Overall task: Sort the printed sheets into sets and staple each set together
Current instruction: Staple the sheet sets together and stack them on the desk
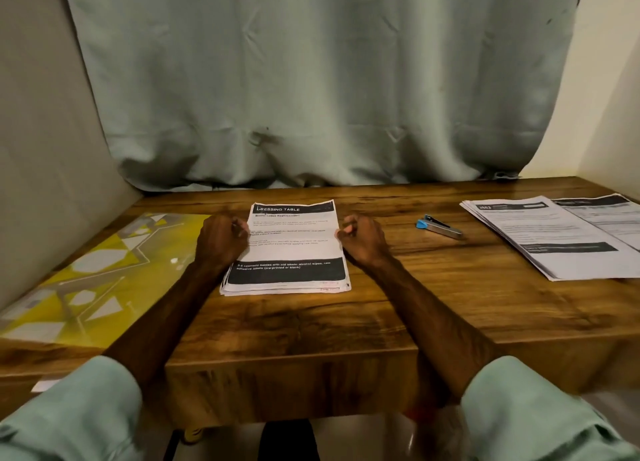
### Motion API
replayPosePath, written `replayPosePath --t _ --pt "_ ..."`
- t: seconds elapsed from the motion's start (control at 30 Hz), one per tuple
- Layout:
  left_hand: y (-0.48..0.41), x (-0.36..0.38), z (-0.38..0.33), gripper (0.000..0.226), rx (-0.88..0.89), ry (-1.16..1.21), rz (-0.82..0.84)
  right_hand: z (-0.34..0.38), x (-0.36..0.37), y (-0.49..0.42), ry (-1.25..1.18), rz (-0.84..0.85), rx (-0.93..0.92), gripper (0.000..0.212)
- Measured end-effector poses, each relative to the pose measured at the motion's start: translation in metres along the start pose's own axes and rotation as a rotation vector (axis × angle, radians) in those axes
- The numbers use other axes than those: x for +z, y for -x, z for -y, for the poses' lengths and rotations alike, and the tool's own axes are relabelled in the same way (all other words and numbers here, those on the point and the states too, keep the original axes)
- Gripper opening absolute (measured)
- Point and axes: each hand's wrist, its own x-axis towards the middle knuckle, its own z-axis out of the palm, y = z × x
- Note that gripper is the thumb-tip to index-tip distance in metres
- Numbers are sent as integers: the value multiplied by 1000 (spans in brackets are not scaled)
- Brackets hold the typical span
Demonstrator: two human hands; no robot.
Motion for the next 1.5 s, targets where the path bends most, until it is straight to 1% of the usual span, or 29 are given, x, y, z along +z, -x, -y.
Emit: replayPosePath --t 0.1,0.17,0.27,0.4,0.43,0.5,0.57,0.67,0.73,0.8,0.9,1.0,1.07,1.2,1.33,1.5 --pt "-6 -1 -11 15 25 -37 12 -3 -12 8 -10 47 -15 18" --pt "-12 4 -22 17 112 -84 42 -6 -27 13 -16 68 -22 24" --pt "-11 19 -57 12 242 -93 101 -12 -56 19 -29 53 -37 21" --pt "4 49 -137 9 390 -25 212 -30 -111 14 -17 -2 -39 17" --pt "9 56 -154 8 393 -2 254 -34 -122 12 13 -26 -60 18" --pt "18 79 -200 13 386 47 323 -51 -154 7 56 -94 -84 15" --pt "30 103 -246 14 407 84 340 -70 -185 4 93 -136 -41 14" --pt "49 141 -299 9 475 136 376 -103 -232 -1 170 -205 36 20" --pt "63 166 -328 15 541 160 394 -129 -266 -6 254 -259 74 23" --pt "75 185 -356 21 574 200 398 -153 -296 -11 375 -268 158 26" --pt "84 210 -390 28 605 288 417 -184 -325 -16 480 -237 311 39" --pt "92 237 -405 31 685 281 452 -209 -338 -20 575 -179 411 57" --pt "96 252 -404 33 723 256 496 -220 -345 -24 612 -134 470 64" --pt "96 264 -399 34 733 260 537 -232 -355 -34 651 -98 532 68" --pt "95 271 -396 27 749 268 506 -233 -354 -43 682 -81 578 72" --pt "97 274 -396 28 738 263 478 -228 -357 -57 697 -70 633 78"
